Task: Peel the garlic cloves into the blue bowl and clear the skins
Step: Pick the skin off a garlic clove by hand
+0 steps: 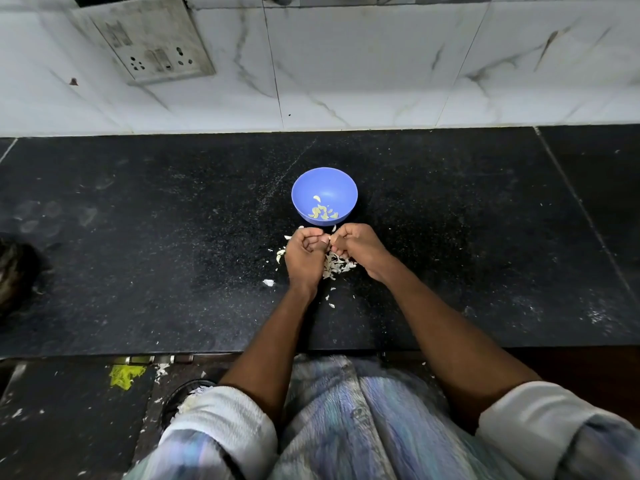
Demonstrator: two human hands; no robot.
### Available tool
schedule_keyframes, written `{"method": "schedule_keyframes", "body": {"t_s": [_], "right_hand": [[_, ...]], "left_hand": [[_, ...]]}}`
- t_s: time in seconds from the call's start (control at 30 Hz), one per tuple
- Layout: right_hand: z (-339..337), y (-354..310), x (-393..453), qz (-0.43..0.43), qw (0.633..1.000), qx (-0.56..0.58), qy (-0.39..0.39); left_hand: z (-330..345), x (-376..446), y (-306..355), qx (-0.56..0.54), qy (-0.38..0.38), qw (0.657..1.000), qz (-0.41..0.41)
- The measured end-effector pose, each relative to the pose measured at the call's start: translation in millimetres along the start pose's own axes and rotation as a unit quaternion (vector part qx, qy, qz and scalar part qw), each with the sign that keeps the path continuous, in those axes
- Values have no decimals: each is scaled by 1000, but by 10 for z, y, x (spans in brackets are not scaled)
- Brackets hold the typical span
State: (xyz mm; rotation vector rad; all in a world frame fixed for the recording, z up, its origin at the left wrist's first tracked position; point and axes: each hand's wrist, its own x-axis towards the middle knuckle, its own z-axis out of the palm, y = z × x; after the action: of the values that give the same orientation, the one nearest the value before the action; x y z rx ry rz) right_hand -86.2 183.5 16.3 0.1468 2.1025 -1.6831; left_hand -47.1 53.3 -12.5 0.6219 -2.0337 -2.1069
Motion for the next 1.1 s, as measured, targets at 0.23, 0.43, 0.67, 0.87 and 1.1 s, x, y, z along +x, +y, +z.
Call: {"method": "schedule_keyframes", "body": {"t_s": [0.23,0.43,0.67,0.87,1.1], "right_hand": [[-11,122,30,-105,985,-114,72],[-13,115,-6,-175,953,-234,79],[37,-29,-37,-24,999,-24,40],[41,-64,-33,71,989,128,-16],[30,-34,-93,37,999,-11,36]], "left_hand": [[89,-30,157,-178,52,969,-161],[96,-10,170,-209,50,951,-222],[-37,-37,59,5,1,999,44],[-92,-90,70,146,-3,973,181],[-79,-70,18,104,10,989,105]]}}
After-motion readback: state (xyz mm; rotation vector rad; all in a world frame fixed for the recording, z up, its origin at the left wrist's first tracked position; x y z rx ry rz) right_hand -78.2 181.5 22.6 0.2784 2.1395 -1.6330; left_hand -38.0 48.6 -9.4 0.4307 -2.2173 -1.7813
